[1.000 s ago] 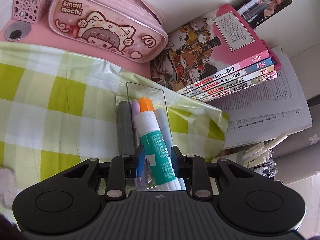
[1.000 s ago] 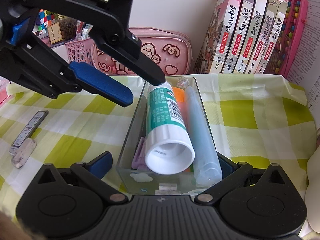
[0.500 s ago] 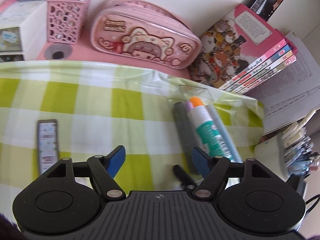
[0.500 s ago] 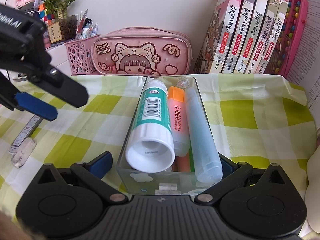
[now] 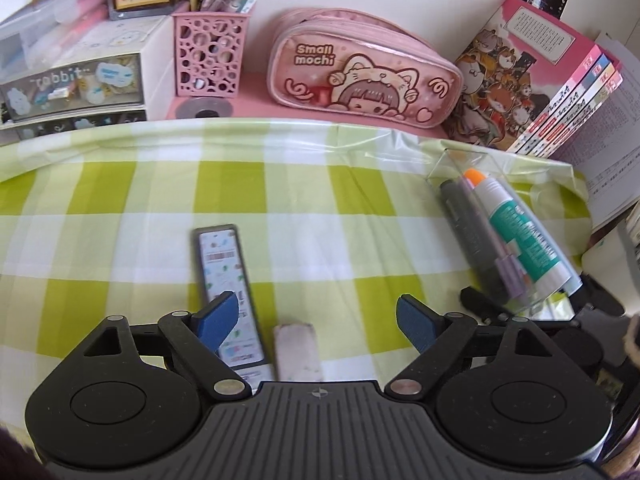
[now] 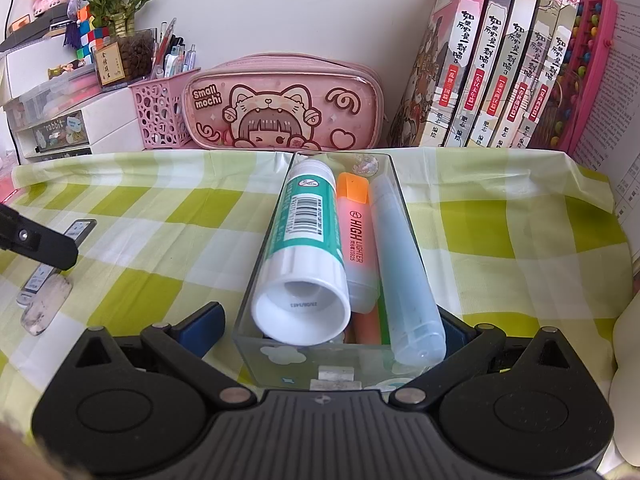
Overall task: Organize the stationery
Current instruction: 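Withdraw the left tool and move it to the white pencil-lead case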
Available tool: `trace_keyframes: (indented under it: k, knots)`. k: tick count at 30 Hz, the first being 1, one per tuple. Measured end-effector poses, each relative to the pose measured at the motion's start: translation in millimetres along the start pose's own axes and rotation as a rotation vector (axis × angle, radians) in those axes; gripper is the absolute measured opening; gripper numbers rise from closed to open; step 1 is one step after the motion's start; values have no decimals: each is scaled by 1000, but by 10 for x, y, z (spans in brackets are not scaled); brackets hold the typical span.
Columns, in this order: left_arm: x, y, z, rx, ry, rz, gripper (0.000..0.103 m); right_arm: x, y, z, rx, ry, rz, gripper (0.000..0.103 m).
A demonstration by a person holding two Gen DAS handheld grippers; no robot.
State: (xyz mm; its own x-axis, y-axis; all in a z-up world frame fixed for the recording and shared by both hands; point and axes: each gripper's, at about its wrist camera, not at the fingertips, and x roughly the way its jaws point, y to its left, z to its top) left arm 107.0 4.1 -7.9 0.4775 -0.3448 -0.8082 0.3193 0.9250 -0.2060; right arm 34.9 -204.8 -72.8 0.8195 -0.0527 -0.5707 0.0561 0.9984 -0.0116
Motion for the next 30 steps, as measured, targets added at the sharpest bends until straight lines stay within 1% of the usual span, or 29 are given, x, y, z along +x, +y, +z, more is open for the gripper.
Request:
trace_keyframes:
  k: [3,7,11,14,18,22,28,30]
  knots:
    - [-17,64,-76,22,-9,19,88,0,0,0,0,0,0,101]
    - [-35,156,-182,34,-17,42,89,0,-1,0,0,0,0,101]
    - [-52,232,-264,32,-14,46,90,1,1,0,0,0,0,101]
    - [-61,257,-340,50,-21,59,91,1,2,0,0,0,0,101]
    - [-88,231,-465,114,-66,91,94,1,0,0,0,0,0,101]
    - [-118,251,-550,142,-105,90,96,1,1,0,0,-1,0,101]
    - [-110,315,-561,112,-126,60,96,1,1,-1,0,-1,0,101]
    - [-109,350,-539,90,-138,77,95,1,4,-1,0,-1,0,101]
